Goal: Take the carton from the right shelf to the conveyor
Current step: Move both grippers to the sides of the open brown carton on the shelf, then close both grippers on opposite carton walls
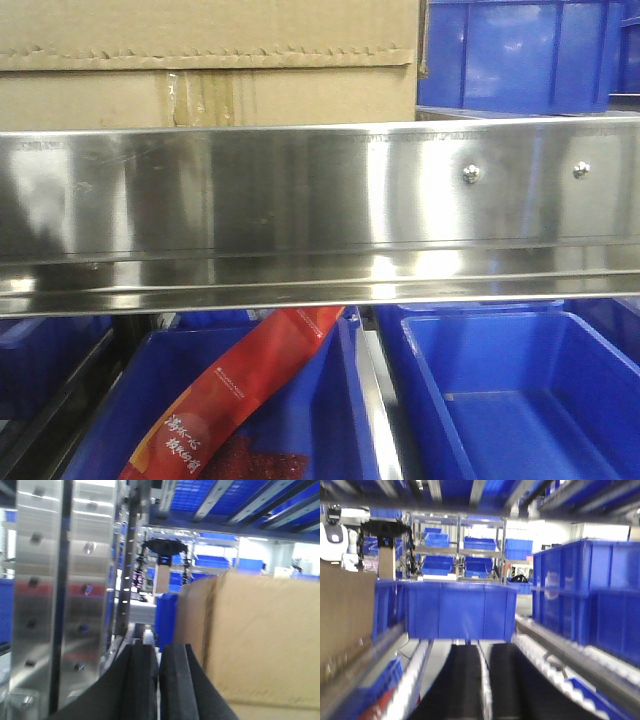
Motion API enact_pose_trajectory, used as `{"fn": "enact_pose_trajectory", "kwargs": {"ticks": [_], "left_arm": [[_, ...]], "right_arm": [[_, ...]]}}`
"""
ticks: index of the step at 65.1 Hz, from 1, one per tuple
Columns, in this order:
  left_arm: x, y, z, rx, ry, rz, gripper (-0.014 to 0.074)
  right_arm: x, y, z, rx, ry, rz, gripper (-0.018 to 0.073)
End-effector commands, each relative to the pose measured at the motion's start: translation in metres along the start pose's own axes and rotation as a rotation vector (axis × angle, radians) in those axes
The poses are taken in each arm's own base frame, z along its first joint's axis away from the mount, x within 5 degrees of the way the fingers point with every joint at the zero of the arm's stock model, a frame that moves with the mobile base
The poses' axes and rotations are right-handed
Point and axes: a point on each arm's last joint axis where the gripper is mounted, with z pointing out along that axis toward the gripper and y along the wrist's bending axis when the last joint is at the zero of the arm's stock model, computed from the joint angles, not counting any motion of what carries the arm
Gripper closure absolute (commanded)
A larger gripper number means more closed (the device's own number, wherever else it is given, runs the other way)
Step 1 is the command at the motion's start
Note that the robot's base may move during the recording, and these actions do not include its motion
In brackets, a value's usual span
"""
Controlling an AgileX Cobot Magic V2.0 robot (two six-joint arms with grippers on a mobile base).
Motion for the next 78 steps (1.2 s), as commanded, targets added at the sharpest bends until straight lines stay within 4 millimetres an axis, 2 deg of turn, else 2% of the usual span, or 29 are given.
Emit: {"fn": "enact_pose_trajectory", "kwargs": {"ticks": [1, 6, 12, 13, 18, 23, 29, 37, 45, 59, 62, 67, 74, 78], "left_arm": [[-0.024, -0.003, 0.002, 0.008, 0.070, 0.001, 0.0571], [-0.041, -0.005, 0.007, 0.009, 0.100, 0.007, 0.0504], [-0.052, -0.004, 0.017, -0.003, 0.111, 0.050, 0.0332], [-0.052, -0.004, 0.020, -0.005, 0.115, 0.053, 0.0277], [-0.047, -0.003, 0.029, -0.007, 0.163, 0.052, 0.0155], [-0.042, -0.003, 0.039, -0.010, 0.211, 0.051, 0.0075], [-0.047, -0.005, 0.046, 0.017, 0.218, 0.055, 0.0068], [-0.066, -0.010, 0.057, 0.066, 0.258, 0.075, 0.0070], [-0.087, -0.018, 0.079, 0.114, 0.358, 0.076, 0.0070], [-0.113, -0.031, 0.132, 0.150, 0.561, 0.085, 0.0070], [-0.120, -0.034, 0.146, 0.151, 0.584, 0.084, 0.0070], [-0.121, -0.038, 0.167, 0.155, 0.661, 0.077, 0.0070], [-0.127, -0.043, 0.199, 0.145, 0.746, 0.044, 0.0070], [-0.130, -0.046, 0.215, 0.139, 0.789, 0.033, 0.0070]], "right_arm": [[-0.026, 0.000, 0.003, -0.011, 0.011, 0.022, 0.0351], [-0.040, 0.000, 0.010, -0.017, 0.016, 0.041, 0.0197], [-0.042, 0.000, 0.024, -0.018, 0.066, 0.043, 0.0030], [-0.041, 0.000, 0.028, -0.018, 0.082, 0.043, 0.0015], [-0.037, 0.000, 0.039, -0.019, 0.128, 0.049, 0.0003], [-0.035, 0.001, 0.051, -0.024, 0.180, 0.069, 0.0010], [-0.042, 0.002, 0.063, -0.038, 0.235, 0.101, 0.0010], [-0.062, 0.006, 0.080, -0.092, 0.282, 0.109, 0.0010], [-0.083, 0.018, 0.105, -0.196, 0.346, 0.112, 0.0010], [-0.120, 0.053, 0.155, -0.396, 0.483, 0.091, 0.0010], [-0.123, 0.062, 0.169, -0.430, 0.522, 0.082, 0.0010], [-0.131, 0.076, 0.188, -0.478, 0.579, 0.065, 0.0010], [-0.140, 0.093, 0.214, -0.512, 0.651, 0.063, 0.0010], [-0.148, 0.098, 0.228, -0.475, 0.708, 0.068, 0.0010]]}}
